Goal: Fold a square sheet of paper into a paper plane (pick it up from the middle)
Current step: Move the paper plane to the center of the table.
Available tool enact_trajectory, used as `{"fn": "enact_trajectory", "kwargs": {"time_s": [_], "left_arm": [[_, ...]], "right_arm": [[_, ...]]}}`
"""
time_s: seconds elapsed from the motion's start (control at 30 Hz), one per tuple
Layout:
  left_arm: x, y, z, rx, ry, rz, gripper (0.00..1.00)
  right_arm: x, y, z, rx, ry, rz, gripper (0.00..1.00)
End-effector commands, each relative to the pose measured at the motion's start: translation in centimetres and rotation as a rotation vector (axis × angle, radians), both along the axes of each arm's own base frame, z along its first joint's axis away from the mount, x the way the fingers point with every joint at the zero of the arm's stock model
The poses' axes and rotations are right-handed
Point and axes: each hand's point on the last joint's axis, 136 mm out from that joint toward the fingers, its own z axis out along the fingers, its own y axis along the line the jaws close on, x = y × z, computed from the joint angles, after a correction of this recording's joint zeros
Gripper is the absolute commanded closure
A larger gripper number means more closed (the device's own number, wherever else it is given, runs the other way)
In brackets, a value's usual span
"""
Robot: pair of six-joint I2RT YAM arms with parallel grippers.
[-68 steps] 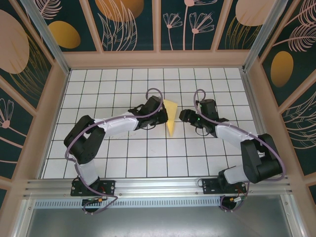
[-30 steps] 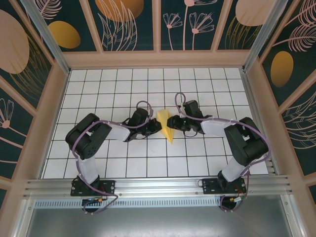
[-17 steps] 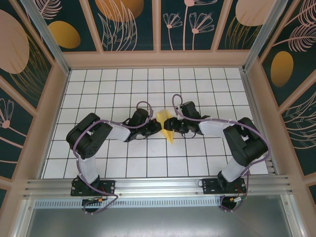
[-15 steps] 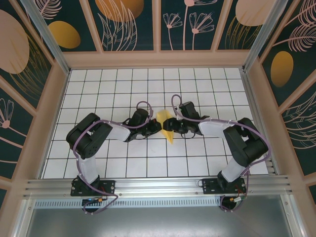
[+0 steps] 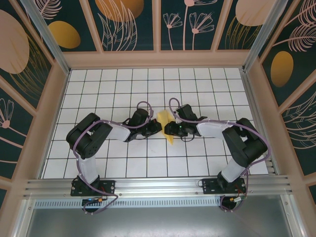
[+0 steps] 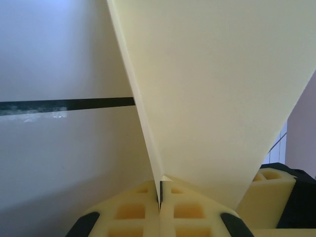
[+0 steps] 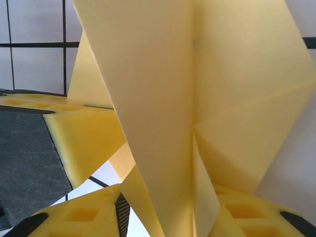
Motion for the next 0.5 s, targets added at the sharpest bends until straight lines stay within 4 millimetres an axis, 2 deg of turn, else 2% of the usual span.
{"fn": "enact_trajectory", "kwargs": {"time_s": [0.0,0.1,0.2,0.33,0.4,0.47], "left_arm": [[0.6,-0.3,0.7,-0.022,-0.002,0.0,1.0],[0.6,-0.1,1.1,-0.006,-0.01,0.004,0.92],[1.1,0.7,1.7,0.023,-0.024,0.031,0.82],[2.2,3.3,2.4,0.102,-0.042,0.106,0.68],[2.5,5.1,2.3,0.162,-0.05,0.157,0.62],[2.9,6.4,3.2,0.201,-0.078,0.199,0.57]], "right_arm": [[0.5,0.3,-0.3,-0.046,-0.006,0.003,0.6],[0.7,0.2,-0.7,-0.088,-0.008,-0.004,0.65],[1.0,-0.4,-0.9,-0.136,-0.013,-0.026,0.76],[1.5,-1.3,-0.7,-0.198,-0.026,-0.066,0.92],[1.9,-1.8,-0.2,-0.227,-0.042,-0.089,0.96],[2.2,-2.2,0.1,-0.255,-0.057,-0.108,0.98]]}}
